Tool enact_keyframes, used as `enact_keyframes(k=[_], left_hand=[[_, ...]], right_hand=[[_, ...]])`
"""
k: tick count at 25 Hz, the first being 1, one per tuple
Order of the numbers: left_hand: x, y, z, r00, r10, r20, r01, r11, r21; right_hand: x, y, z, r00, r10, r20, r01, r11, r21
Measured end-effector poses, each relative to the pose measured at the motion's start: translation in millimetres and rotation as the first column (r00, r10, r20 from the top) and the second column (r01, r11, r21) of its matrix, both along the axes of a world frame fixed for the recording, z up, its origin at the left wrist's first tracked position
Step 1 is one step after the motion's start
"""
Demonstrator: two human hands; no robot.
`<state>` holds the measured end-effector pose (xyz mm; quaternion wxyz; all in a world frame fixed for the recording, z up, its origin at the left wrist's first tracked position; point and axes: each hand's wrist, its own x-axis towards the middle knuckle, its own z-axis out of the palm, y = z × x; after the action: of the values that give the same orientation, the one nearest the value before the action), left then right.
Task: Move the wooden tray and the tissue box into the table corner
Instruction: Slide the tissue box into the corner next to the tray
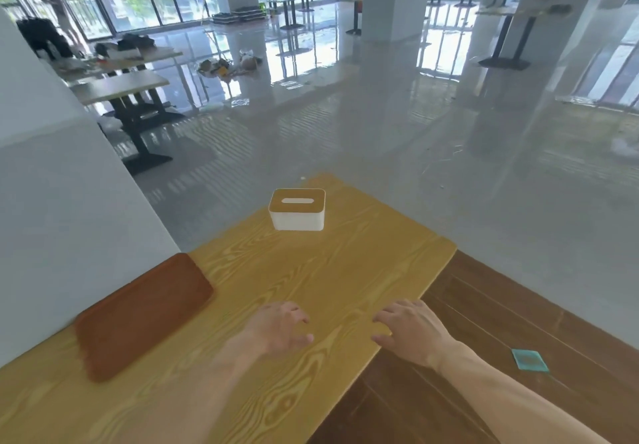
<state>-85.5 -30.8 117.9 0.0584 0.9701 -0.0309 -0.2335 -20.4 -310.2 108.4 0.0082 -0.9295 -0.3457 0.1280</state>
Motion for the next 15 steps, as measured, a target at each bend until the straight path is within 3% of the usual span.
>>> enact_keyframes(k=[7, 15], left_hand=[[37, -35, 6, 0.995, 0.096, -0.025, -0.096, 0.995, 0.008], [79, 0, -6, 0.985, 0.173, -0.028, -0.172, 0.985, 0.018]], right_hand=[[66, -47, -3, 0.999, 0.02, -0.034, -0.021, 1.0, -0.009], [134, -11, -4, 0.993, 0.084, -0.086, -0.086, 0.996, -0.018]])
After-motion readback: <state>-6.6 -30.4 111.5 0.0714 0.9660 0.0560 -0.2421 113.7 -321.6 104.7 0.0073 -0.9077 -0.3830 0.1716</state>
